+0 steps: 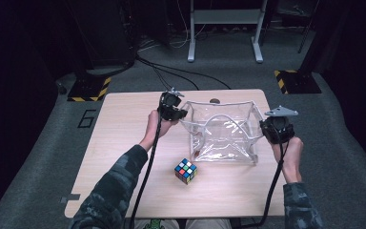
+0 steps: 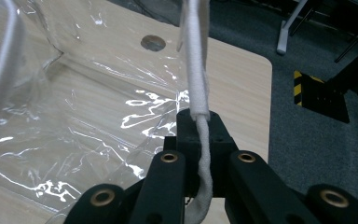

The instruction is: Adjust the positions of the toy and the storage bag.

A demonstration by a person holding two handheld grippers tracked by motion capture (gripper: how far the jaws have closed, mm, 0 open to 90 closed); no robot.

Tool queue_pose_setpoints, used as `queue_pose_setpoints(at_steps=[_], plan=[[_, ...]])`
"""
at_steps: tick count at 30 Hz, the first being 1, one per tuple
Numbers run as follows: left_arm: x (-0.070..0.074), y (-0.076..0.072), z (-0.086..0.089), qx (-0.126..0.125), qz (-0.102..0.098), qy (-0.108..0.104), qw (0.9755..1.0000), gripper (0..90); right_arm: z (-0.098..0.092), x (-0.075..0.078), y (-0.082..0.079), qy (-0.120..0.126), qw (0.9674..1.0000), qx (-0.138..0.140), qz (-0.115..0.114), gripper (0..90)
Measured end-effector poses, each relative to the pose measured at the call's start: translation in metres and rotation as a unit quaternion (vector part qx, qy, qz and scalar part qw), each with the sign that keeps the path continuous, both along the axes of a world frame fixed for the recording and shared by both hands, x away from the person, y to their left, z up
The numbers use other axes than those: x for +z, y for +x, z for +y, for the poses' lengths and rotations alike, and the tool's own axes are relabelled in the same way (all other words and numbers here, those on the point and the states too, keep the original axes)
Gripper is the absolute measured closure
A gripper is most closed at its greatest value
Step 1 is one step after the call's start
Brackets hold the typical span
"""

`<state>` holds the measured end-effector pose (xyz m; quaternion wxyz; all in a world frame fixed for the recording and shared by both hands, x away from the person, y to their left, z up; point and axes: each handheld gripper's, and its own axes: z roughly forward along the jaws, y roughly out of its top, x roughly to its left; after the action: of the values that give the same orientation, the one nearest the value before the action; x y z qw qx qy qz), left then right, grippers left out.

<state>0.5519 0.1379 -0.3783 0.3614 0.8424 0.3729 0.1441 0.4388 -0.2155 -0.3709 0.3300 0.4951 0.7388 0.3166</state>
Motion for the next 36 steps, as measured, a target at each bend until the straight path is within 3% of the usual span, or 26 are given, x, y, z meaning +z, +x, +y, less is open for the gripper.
queue_pose_setpoints(at_steps=[4,10,17,36], plan=[[0.008,0.004,0.014,0.001,-0.006,0.009,0.9999,88.8,0.0,0.005,0.002,0.015,0.9999,0.003,-0.002,87.7],[0.018,0.008,0.03,-0.012,-0.014,0.045,0.9988,88.8,0.005,0.007,0.008,0.017,0.9998,0.011,0.0,87.6],[0.025,0.014,0.048,-0.006,-0.013,0.05,0.9987,88.8,0.018,0.011,0.014,0.017,0.9996,0.023,-0.003,87.6],[0.016,0.029,0.09,0.032,0.008,0.045,0.9984,88.5,0.057,0.014,0.042,0.002,0.9987,0.05,0.009,87.4]])
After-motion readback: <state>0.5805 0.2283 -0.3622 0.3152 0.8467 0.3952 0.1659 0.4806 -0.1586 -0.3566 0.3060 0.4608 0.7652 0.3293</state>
